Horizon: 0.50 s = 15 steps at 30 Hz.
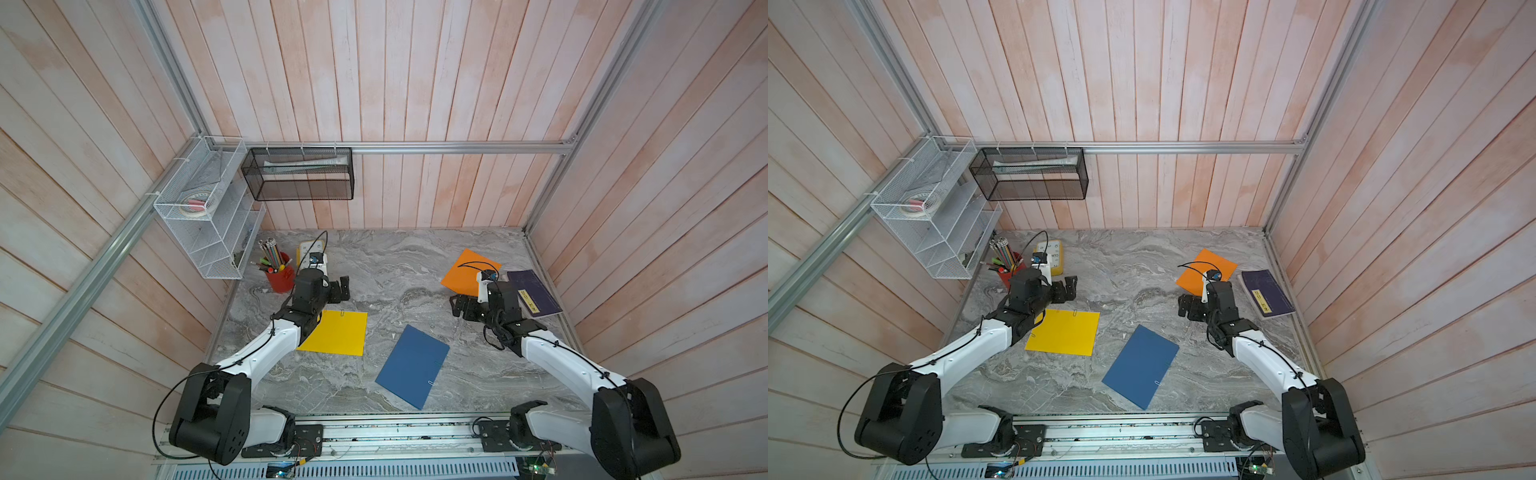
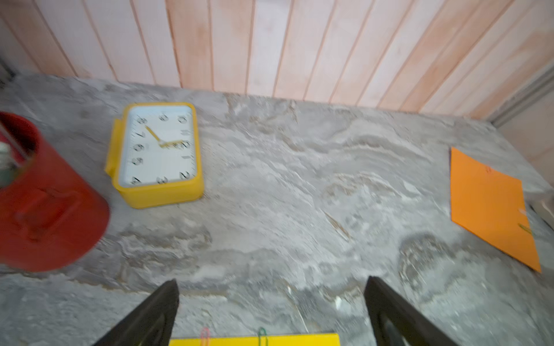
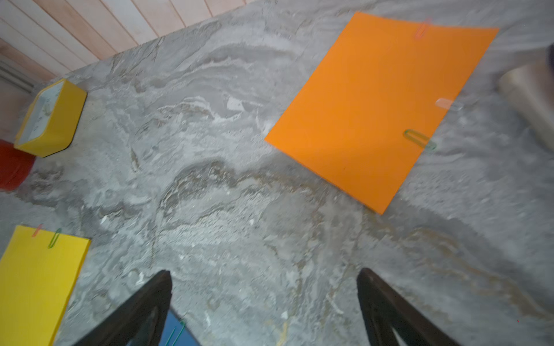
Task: Unclip the paperclips from the documents
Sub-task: Move the document to the center of the board.
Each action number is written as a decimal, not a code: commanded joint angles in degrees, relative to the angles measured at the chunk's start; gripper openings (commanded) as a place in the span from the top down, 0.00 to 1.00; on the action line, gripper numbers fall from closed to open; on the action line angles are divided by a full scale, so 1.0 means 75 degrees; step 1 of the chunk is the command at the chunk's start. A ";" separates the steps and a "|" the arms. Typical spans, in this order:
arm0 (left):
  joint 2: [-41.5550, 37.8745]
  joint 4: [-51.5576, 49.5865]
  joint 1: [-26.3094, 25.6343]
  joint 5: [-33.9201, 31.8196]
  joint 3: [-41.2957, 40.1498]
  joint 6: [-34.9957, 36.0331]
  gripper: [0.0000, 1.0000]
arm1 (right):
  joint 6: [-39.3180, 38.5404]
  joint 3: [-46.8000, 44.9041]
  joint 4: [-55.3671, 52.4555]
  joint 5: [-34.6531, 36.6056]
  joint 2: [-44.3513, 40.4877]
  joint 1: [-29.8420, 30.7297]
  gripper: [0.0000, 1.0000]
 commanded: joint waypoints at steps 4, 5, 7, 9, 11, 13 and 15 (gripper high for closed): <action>-0.0196 -0.1675 -0.0980 0.0822 0.0173 -0.0338 0.00 | 0.1892 -0.0492 -0.1006 -0.1142 -0.0300 0.0976 0.02; -0.0191 -0.1708 -0.1108 0.0980 0.0125 -0.0329 0.00 | 0.2146 -0.0604 -0.1012 -0.1170 -0.0313 0.1121 0.02; -0.0185 -0.1685 -0.1291 0.1209 0.0015 -0.0359 0.00 | 0.2549 -0.0787 -0.1091 -0.1244 -0.0334 0.1303 0.04; -0.0130 -0.1707 -0.1424 0.1359 -0.0033 -0.0387 0.00 | 0.2894 -0.0951 -0.1107 -0.1415 -0.0403 0.1385 0.06; -0.0007 -0.1809 -0.1540 0.1535 0.0023 -0.0409 0.00 | 0.3235 -0.1094 -0.1140 -0.1509 -0.0503 0.1562 0.09; 0.0155 -0.1944 -0.1674 0.1668 0.0131 -0.0361 0.00 | 0.3477 -0.1158 -0.1257 -0.1443 -0.0577 0.1797 0.10; 0.0347 -0.2077 -0.1831 0.1727 0.0251 -0.0263 0.00 | 0.3718 -0.1237 -0.1427 -0.1393 -0.0613 0.1989 0.12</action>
